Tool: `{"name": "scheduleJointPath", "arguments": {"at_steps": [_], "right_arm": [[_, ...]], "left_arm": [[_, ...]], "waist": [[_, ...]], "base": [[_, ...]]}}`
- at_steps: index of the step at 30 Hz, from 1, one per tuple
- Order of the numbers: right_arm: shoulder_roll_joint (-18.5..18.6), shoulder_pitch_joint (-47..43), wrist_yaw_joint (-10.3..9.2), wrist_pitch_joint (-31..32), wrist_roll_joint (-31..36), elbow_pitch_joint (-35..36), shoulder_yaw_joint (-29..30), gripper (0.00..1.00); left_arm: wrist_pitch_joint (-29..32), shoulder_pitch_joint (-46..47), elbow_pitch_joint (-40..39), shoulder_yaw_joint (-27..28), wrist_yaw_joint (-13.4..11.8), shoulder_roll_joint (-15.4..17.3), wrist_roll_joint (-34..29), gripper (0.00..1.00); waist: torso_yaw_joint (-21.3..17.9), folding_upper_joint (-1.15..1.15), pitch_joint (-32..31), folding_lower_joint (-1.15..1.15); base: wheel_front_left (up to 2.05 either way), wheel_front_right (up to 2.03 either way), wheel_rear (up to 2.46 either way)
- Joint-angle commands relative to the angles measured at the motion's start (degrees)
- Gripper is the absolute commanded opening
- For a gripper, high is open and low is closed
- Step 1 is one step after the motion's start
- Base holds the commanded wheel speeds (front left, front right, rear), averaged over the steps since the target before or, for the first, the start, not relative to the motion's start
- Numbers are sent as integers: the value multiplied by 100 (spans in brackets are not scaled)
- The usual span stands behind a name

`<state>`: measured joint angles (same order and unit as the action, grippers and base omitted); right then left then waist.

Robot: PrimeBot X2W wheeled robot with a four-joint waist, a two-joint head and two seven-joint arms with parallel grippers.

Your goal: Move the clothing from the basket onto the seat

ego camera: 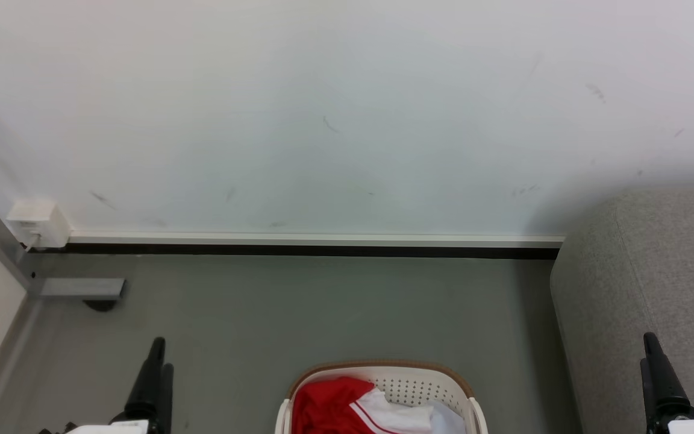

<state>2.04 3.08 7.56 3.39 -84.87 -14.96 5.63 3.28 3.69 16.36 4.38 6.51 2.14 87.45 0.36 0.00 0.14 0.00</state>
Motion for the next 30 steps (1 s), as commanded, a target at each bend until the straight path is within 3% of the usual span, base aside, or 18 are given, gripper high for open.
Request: {"name": "scheduleJointPath", "arguments": {"at_steps": [1, 13, 30], "right_arm": [[54, 40, -2, -66, 281, 151, -5, 100], [126, -45, -3, -367, 2108, 391, -178, 100], [343, -96, -5, -729, 4091, 291, -455, 100]], "left_arm": [[-55, 95, -115, -33, -19, 34, -187, 100], [-355, 59, -248, -199, -174, 45, -1416, 100], [-718, -59, -513, -505, -327, 120, -3927, 100]], "waist": [[6, 0, -1, 0], [72, 0, -13, 0], [165, 0, -54, 0]], "base": [[0, 0, 0], [0, 0, 0], [0, 0, 0]]}}
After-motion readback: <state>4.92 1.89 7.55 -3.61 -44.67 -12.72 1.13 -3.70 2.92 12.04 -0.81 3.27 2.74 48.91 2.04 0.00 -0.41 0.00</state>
